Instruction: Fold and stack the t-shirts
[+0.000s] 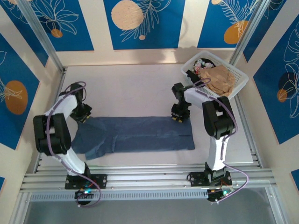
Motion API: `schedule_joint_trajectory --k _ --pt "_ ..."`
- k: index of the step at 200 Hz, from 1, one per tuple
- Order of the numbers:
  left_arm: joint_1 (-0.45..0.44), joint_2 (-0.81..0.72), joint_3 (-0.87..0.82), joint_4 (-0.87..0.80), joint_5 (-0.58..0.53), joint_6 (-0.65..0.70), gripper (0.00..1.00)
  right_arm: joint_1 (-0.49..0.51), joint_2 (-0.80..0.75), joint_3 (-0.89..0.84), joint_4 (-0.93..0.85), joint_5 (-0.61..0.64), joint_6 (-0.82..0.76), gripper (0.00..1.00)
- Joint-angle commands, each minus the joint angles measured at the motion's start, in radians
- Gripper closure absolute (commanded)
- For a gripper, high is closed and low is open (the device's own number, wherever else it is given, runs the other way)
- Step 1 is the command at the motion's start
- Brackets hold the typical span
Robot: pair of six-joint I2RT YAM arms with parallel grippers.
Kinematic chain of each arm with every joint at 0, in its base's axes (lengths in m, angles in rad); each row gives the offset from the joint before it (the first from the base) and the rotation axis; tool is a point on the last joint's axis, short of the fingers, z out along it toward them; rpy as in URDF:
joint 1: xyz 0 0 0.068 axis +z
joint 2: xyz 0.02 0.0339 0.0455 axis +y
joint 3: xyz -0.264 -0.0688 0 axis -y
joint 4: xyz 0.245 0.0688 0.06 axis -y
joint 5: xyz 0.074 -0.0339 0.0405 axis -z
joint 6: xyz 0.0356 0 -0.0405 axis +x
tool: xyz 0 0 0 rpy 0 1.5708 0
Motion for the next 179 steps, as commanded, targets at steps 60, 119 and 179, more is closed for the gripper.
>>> schedule_joint_trajectory --k 60,119,179 --pt "0.142 0.045 -0.099 -0.006 -0.044 0.071 0.87 -0.052 0.104 0.072 -0.106 -0.005 0.087 0.74" --pt "0.133 0.156 0.019 0.051 0.129 0.110 0.81 -0.065 0.143 0.151 -0.133 -0.002 0.089 0.74" --pt "0.094 0.302 0.325 0.031 0.181 0.179 0.80 -0.122 0.254 0.332 -0.182 -0.048 0.094 0.73"
